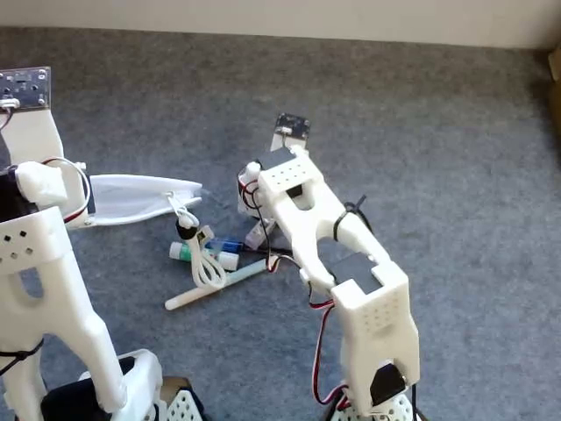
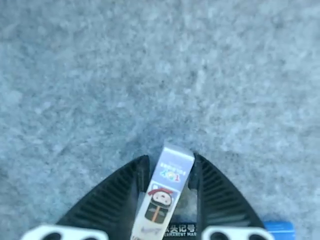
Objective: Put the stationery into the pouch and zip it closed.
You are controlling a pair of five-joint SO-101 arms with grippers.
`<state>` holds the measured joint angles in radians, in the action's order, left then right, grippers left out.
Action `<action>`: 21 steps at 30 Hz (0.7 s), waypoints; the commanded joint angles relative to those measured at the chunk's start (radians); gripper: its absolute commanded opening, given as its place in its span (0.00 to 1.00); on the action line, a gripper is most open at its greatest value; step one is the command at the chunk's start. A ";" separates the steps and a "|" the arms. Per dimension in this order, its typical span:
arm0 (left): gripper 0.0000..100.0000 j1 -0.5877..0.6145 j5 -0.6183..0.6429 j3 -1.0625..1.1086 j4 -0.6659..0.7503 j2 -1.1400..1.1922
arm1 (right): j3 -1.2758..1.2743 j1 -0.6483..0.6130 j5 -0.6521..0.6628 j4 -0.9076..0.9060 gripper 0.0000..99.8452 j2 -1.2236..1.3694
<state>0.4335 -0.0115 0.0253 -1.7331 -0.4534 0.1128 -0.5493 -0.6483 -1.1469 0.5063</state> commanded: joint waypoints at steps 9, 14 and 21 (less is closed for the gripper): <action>0.01 0.001 0.014 -0.005 0.015 -0.002 | 0.035 0.010 0.005 -0.104 0.11 -0.027; 0.01 0.001 0.014 -0.005 0.015 -0.002 | 0.035 0.008 0.006 -0.104 0.00 -0.067; 0.01 0.001 0.014 -0.005 0.015 -0.002 | 0.012 0.008 0.006 -0.122 0.01 -0.240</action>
<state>0.4335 -0.0115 0.0253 -1.7331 -0.4534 0.1097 -0.5524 -0.6467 -1.2421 0.4051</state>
